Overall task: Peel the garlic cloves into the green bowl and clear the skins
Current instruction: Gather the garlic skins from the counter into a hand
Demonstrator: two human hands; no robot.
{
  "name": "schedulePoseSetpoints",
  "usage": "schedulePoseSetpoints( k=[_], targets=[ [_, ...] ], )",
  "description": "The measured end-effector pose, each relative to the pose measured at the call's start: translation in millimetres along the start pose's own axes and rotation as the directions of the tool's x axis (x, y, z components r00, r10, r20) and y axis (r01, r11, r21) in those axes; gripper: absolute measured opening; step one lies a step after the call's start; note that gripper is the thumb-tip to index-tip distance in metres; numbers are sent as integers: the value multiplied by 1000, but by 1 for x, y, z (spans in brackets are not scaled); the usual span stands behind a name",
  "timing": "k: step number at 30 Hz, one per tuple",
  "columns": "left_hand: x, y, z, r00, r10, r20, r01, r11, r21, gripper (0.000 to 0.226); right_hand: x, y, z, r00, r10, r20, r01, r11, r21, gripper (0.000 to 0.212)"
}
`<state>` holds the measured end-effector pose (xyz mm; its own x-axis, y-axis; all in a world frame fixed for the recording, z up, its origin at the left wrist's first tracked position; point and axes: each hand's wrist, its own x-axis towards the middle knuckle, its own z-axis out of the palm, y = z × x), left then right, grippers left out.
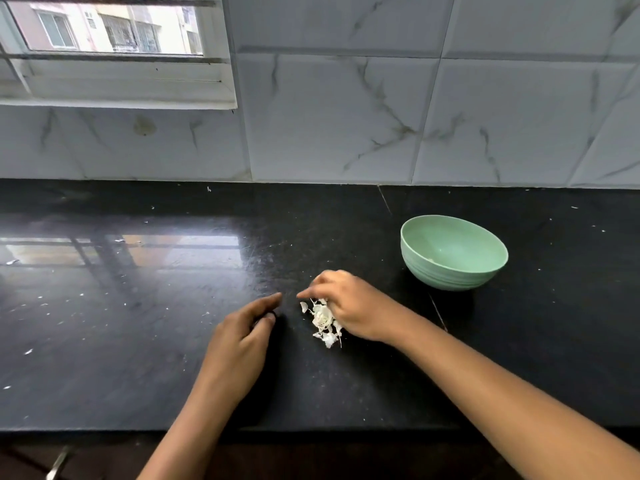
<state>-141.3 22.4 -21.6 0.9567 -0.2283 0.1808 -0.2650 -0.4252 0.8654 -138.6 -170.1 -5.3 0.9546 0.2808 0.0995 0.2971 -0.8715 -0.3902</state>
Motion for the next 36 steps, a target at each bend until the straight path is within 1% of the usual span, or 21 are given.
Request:
schedulePoseSetpoints(
  k=[2,3,6,7,8,9,10,11,12,13,16,19,23,25,26,27,29,30,32,34,36],
  targets=[
    [-1,-1,1,1000,13,13,-13,1000,22,35,-5,-4,3,993,-113,39,115,992,-46,46],
    [-1,-3,1,1000,20,15,-21,999,47,34,-10,-3,1,991,-132,37,134,990,-41,47],
    [-2,-6,2,999,28,28,-31,994,107,33,-24,3,-17,994,-41,-97,54,990,133,54],
    [-2,-6,2,999,30,28,-33,993,117,32,-28,3,-25,996,6,-88,10,983,183,50],
    [-2,-6,2,999,32,26,-35,992,118,32,-32,3,-32,1000,25,-9,-23,981,192,45],
    [-1,-5,2,999,34,23,-37,992,117,32,-34,1,-36,992,26,121,-46,985,165,45],
    [-2,-5,1,999,34,21,-36,993,114,32,-36,-1,-36,966,38,255,-66,992,104,53],
    [-3,-4,2,999,35,16,-37,994,107,32,-37,-4,-34,939,58,339,-69,997,19,60],
    [-3,-4,2,999,33,12,-34,995,96,32,-37,-8,-30,931,73,357,-57,997,-56,62],
    [-4,-3,1,1000,26,10,-26,997,77,32,-36,-13,-25,944,73,323,-40,993,-107,59],
    [-4,-3,1,1000,10,19,-10,999,30,31,-37,-27,-8,993,13,118,8,984,-178,40],
    [-4,-3,1,1000,-1,24,1,1000,-7,30,-42,-33,4,1000,2,-28,-7,981,-192,31],
    [-3,-2,1,999,-29,24,31,996,-84,29,-43,-36,12,989,10,-147,-33,988,-151,28],
    [-2,2,3,998,-62,4,61,979,-196,30,-39,-34,10,982,25,-185,-52,989,-140,26],
    [-3,6,5,996,-94,-7,88,952,-293,29,-35,-33,8,981,58,-186,-83,988,-129,25],
    [-3,10,7,990,-140,-11,123,903,-411,29,-32,-29,5,977,117,-179,-134,987,-86,23],
    [0,20,13,971,-240,18,193,735,-650,27,-24,-21,-5,954,266,-142,-248,960,128,16],
    [3,25,16,959,-281,43,220,635,-741,26,-20,-18,-12,941,324,-100,-285,916,283,14],
    [9,33,24,931,-351,99,256,437,-862,25,-14,-17,-25,932,362,-18,-292,778,556,16],
    [18,41,32,902,-401,160,267,228,-936,26,-8,-20,-38,944,331,-10,-244,717,653,20],
    [27,46,39,878,-421,226,267,39,-963,30,1,-30,-49,962,272,-12,-208,764,611,18]
  ],
)
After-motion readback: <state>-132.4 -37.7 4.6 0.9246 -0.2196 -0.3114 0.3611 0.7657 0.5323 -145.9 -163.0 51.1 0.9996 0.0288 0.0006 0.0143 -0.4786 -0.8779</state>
